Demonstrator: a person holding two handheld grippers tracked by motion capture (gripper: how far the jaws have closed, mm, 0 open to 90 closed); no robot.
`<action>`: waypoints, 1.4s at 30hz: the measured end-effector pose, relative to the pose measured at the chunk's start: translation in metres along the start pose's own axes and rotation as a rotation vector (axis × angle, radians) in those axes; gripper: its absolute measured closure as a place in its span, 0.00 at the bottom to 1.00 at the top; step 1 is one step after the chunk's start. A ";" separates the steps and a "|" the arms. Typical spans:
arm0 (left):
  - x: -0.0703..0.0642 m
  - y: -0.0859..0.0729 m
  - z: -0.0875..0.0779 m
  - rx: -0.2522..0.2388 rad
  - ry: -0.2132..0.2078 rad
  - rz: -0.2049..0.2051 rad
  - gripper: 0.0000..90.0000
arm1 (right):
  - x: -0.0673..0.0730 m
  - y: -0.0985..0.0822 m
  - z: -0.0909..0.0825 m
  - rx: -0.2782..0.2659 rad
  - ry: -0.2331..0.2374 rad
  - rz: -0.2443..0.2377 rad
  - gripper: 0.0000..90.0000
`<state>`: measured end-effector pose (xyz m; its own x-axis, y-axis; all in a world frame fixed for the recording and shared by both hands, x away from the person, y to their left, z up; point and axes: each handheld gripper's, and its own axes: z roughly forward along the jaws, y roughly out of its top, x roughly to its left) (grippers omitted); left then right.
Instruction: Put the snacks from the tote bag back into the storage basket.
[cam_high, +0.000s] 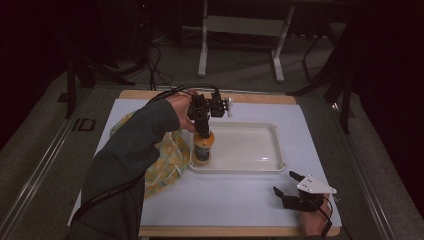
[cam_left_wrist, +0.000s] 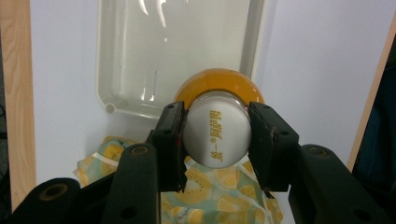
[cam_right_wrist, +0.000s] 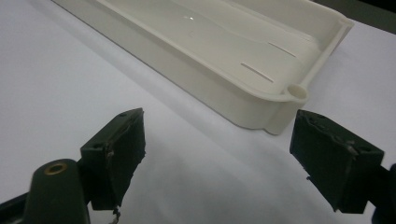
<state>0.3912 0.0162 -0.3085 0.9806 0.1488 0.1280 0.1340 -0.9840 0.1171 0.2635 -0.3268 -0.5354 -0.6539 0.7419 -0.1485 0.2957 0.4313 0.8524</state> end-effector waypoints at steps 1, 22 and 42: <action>0.000 0.000 0.001 -0.001 0.000 -0.001 0.65 | 0.000 0.000 0.000 0.001 0.000 -0.001 0.20; 0.002 -0.002 0.024 0.010 -0.032 -0.011 0.65 | 0.001 0.000 -0.001 -0.004 -0.004 0.004 0.20; 0.002 -0.002 0.043 0.024 -0.053 -0.020 0.65 | 0.000 0.000 -0.001 -0.011 -0.005 0.006 0.20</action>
<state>0.3988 0.0145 -0.3511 0.9837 0.1640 0.0732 0.1568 -0.9830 0.0954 0.2622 -0.3275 -0.5352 -0.6487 0.7470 -0.1455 0.2921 0.4209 0.8588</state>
